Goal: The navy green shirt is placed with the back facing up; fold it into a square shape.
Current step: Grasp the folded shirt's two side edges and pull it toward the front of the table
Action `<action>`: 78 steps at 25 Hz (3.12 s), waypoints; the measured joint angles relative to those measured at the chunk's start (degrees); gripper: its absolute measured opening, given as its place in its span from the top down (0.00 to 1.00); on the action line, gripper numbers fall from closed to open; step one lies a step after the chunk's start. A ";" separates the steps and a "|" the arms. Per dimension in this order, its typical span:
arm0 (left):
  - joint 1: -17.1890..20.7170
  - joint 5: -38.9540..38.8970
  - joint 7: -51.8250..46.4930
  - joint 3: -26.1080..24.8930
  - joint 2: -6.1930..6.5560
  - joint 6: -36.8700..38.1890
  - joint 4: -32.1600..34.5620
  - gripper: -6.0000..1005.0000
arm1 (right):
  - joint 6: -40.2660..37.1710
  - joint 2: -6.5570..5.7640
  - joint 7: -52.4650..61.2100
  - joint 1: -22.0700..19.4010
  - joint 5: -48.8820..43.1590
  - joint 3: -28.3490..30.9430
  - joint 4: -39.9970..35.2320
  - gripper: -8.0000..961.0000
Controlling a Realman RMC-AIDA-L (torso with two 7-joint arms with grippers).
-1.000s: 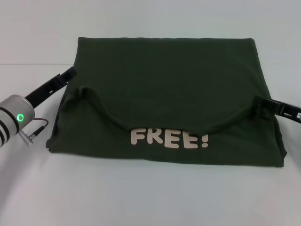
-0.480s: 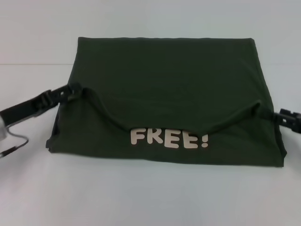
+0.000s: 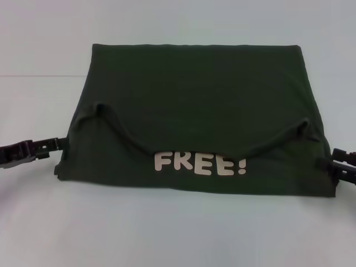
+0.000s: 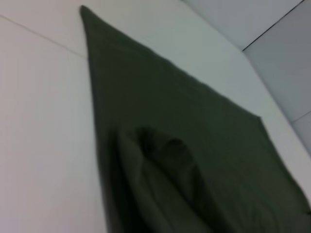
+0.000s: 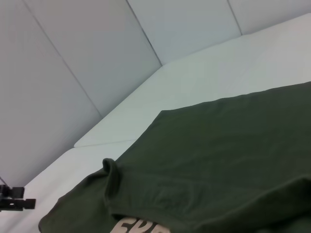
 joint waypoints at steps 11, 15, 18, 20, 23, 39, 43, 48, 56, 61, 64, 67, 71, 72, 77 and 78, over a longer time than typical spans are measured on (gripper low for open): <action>-1.13 0.64 0.91 3.10 -2.23 -5.94 -0.24 0.12 | 0.99 0.43 -0.85 0.28 -0.50 -0.03 0.54 0.02; -1.32 0.66 1.44 3.93 -3.07 -7.84 -0.31 0.12 | 1.55 0.78 -0.86 0.85 -1.71 -0.03 0.57 0.02; -1.42 0.68 1.49 5.30 -3.50 -9.08 -0.32 0.12 | 1.69 0.94 -0.86 1.16 -2.41 -0.03 0.59 0.03; -1.44 0.68 1.31 6.35 -3.59 -9.33 -0.32 0.12 | 1.75 0.99 -0.86 1.20 -2.52 -0.03 0.59 0.03; -1.45 0.68 1.09 6.83 -3.66 -9.70 -0.32 0.13 | 1.77 1.02 -0.87 1.21 -2.55 -0.03 0.59 0.03; -1.65 0.68 0.00 7.40 -3.66 -7.81 -0.14 0.13 | 1.92 1.05 -0.86 1.37 -2.54 -0.03 0.59 0.03; -2.18 0.68 -0.08 7.44 -3.71 -6.61 -0.03 0.13 | 1.91 1.11 -0.77 1.38 -2.54 -0.03 0.59 0.03; -2.31 0.68 -0.11 7.95 -3.82 -7.10 0.31 0.14 | 1.90 1.11 -0.56 1.38 -2.54 -0.03 0.59 0.03; -2.75 5.73 -1.46 8.29 -4.58 -11.28 0.93 0.28 | 1.34 1.11 -0.31 1.37 -2.54 -0.03 0.54 0.03; -3.18 7.11 -1.68 8.14 -4.73 -11.36 1.21 0.42 | 1.24 1.11 -0.28 1.37 -2.54 -0.03 0.49 0.03; -3.18 7.06 -1.68 7.98 -4.73 -11.18 1.41 0.49 | 1.21 1.10 -0.27 1.37 -2.54 -0.03 0.37 0.03; -3.18 7.13 -1.68 8.11 -4.76 -11.11 1.60 0.55 | 1.20 1.10 -0.25 1.37 -2.53 -0.03 0.36 0.03; -3.34 7.22 -1.67 8.29 -4.88 -10.94 1.67 0.84 | 1.20 1.10 0.02 1.38 -2.44 0.28 0.36 0.03; -3.37 7.25 -1.65 8.29 -4.90 -10.92 1.67 0.86 | 1.27 1.11 0.51 1.38 -2.38 0.43 0.32 0.03; -3.54 7.30 -1.47 8.27 -4.91 -10.71 1.70 0.94 | 2.12 0.05 12.75 1.44 -2.27 0.60 -2.97 0.03; -3.56 7.31 -1.42 8.22 -4.91 -10.63 1.73 0.94 | 2.17 -0.47 17.24 1.55 -2.48 0.41 -4.39 0.03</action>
